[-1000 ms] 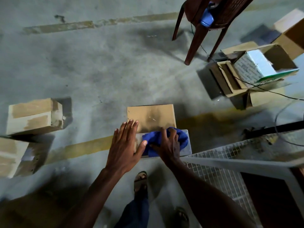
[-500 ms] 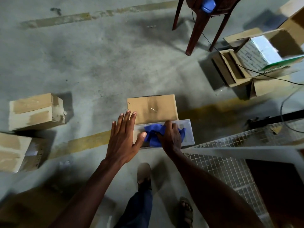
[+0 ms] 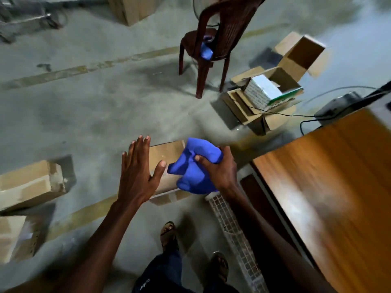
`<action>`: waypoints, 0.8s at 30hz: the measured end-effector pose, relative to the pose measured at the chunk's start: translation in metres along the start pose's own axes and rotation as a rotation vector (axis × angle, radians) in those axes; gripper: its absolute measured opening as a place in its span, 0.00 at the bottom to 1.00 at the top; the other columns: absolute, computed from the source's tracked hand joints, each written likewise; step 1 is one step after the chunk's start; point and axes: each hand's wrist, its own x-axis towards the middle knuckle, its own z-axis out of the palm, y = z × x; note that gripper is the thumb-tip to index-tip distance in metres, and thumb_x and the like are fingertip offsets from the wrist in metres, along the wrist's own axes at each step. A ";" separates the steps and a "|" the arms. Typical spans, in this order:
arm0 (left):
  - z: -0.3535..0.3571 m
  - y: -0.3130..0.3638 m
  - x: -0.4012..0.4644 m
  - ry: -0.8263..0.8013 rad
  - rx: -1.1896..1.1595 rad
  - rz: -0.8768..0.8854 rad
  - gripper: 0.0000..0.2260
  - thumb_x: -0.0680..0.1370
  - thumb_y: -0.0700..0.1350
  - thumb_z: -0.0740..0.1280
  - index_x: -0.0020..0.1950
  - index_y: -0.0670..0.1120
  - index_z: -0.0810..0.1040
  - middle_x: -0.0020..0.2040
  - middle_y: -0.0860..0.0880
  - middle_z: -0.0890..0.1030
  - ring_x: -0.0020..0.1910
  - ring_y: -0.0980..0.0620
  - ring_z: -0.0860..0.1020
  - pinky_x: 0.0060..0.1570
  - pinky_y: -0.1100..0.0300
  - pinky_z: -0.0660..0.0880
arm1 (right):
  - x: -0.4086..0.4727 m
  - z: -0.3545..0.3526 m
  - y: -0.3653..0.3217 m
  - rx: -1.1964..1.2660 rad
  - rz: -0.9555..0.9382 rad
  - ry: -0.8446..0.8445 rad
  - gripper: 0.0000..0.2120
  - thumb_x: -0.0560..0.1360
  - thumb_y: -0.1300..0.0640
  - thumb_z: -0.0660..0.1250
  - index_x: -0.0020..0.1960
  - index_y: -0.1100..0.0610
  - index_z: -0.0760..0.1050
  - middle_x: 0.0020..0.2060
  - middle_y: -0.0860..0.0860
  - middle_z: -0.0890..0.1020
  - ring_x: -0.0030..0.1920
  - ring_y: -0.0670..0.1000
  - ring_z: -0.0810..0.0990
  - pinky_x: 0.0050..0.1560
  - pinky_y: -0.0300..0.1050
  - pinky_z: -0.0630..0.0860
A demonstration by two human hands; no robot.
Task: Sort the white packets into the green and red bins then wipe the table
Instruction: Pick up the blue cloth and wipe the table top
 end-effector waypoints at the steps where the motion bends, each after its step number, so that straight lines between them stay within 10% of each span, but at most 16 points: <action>1: -0.004 0.016 0.000 0.012 -0.012 0.028 0.34 0.79 0.64 0.52 0.81 0.50 0.50 0.82 0.46 0.55 0.80 0.44 0.53 0.77 0.40 0.52 | -0.008 -0.025 -0.008 0.030 -0.008 0.045 0.25 0.65 0.44 0.81 0.53 0.51 0.72 0.45 0.43 0.81 0.46 0.45 0.80 0.46 0.39 0.75; 11: 0.019 0.181 -0.014 0.017 -0.067 0.276 0.36 0.78 0.67 0.49 0.82 0.52 0.49 0.82 0.48 0.52 0.81 0.46 0.51 0.78 0.41 0.50 | -0.034 -0.250 0.032 0.143 0.133 0.441 0.24 0.64 0.39 0.79 0.51 0.50 0.75 0.44 0.46 0.83 0.46 0.50 0.82 0.47 0.50 0.79; 18: 0.064 0.272 -0.044 -0.047 -0.078 0.373 0.35 0.79 0.67 0.50 0.81 0.55 0.46 0.83 0.51 0.48 0.81 0.50 0.46 0.78 0.43 0.47 | -0.023 -0.318 0.094 -0.277 0.319 0.296 0.51 0.64 0.19 0.60 0.71 0.57 0.69 0.67 0.61 0.75 0.66 0.64 0.75 0.63 0.58 0.73; 24: 0.083 0.309 -0.047 -0.041 -0.049 0.401 0.35 0.79 0.67 0.51 0.82 0.54 0.47 0.83 0.51 0.49 0.81 0.50 0.46 0.78 0.43 0.47 | -0.033 -0.337 0.115 -0.770 -0.289 0.383 0.37 0.77 0.29 0.51 0.79 0.49 0.61 0.78 0.57 0.63 0.78 0.63 0.60 0.71 0.67 0.60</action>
